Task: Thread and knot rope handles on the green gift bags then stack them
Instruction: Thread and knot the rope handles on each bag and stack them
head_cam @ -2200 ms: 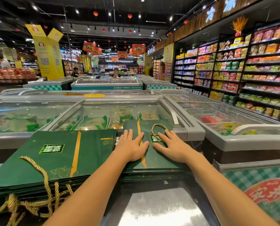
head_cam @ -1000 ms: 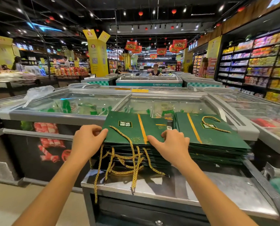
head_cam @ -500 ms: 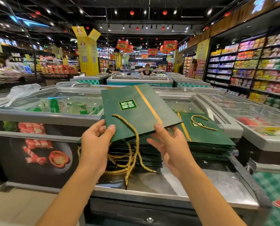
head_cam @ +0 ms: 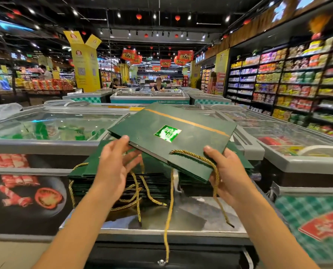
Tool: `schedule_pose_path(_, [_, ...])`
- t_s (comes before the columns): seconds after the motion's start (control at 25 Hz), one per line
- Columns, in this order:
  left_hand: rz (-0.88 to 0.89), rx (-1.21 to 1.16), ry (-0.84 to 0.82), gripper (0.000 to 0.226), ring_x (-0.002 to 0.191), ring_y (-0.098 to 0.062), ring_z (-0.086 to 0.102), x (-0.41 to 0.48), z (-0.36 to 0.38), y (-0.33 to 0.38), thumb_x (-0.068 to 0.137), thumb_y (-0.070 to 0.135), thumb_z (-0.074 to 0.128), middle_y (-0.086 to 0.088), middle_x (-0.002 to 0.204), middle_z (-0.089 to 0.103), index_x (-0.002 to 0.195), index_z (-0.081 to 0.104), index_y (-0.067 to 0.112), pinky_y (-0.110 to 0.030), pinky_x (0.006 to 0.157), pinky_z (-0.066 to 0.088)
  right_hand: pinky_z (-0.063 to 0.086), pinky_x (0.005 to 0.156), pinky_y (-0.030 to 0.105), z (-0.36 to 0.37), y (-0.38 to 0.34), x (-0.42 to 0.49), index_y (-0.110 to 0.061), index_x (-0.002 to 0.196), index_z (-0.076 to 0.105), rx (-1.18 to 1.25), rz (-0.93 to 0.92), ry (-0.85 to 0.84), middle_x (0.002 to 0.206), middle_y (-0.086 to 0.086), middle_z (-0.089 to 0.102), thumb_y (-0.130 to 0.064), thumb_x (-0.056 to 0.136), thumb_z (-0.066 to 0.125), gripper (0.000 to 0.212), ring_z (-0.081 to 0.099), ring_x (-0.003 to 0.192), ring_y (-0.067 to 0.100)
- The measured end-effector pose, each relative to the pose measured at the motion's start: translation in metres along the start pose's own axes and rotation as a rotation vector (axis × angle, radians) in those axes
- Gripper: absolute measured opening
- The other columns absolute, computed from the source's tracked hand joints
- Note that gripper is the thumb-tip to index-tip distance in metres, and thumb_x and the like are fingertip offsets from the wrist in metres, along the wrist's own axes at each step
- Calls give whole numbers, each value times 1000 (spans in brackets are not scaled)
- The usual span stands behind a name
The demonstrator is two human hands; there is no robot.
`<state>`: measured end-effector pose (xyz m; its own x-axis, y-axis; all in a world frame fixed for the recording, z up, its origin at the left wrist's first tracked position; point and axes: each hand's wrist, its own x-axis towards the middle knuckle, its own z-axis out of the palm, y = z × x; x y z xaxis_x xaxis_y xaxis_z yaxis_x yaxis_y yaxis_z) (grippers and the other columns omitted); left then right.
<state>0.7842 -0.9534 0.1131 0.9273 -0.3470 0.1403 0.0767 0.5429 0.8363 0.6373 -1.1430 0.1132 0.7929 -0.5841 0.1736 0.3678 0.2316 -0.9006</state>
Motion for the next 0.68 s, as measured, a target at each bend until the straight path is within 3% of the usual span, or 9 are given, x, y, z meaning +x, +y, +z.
schedule_pose_path(0.12, [-36,-48,-20,34,92,-24,73,16,-4,17,99,29,59,-13,117,65,129,52,15,-34,70,62,65,76,39,-22,-11,-3,-5,129,61,-20,44,-15,115,14,75,-14,103,54,29,74,101,30])
schedule_pose_path(0.2, [-72,10,0,35,95,-25,70,23,-4,17,99,22,59,-17,121,63,130,51,9,-31,66,61,64,70,36,-34,-15,-7,-6,130,61,-17,59,-28,115,14,75,-14,103,54,29,76,97,28])
schedule_pose_path(0.32, [-101,121,-43,34,94,-24,70,25,1,3,98,13,60,-23,128,63,130,52,2,-29,67,61,65,73,40,-43,-9,-14,-8,130,60,12,34,10,115,13,75,-11,102,53,29,75,99,30])
schedule_pose_path(0.44, [-150,223,-142,45,89,-26,74,15,14,-19,96,12,63,-20,115,69,137,48,0,-30,71,62,64,76,46,-50,10,-22,-10,128,59,62,-23,125,115,12,76,-6,101,55,28,74,101,32])
schedule_pose_path(0.56, [-190,346,-268,30,79,-26,72,-7,35,-47,96,9,63,-18,97,71,125,57,0,-32,71,62,55,89,57,-56,36,-29,-12,132,54,86,-79,231,120,14,73,-2,96,62,38,72,104,34])
schedule_pose_path(0.68, [-202,473,-352,25,74,-17,67,-29,51,-78,94,9,68,-15,96,66,118,63,5,-33,72,62,54,86,58,-56,59,-38,-12,134,52,104,-60,301,120,15,73,-1,94,66,44,71,104,38])
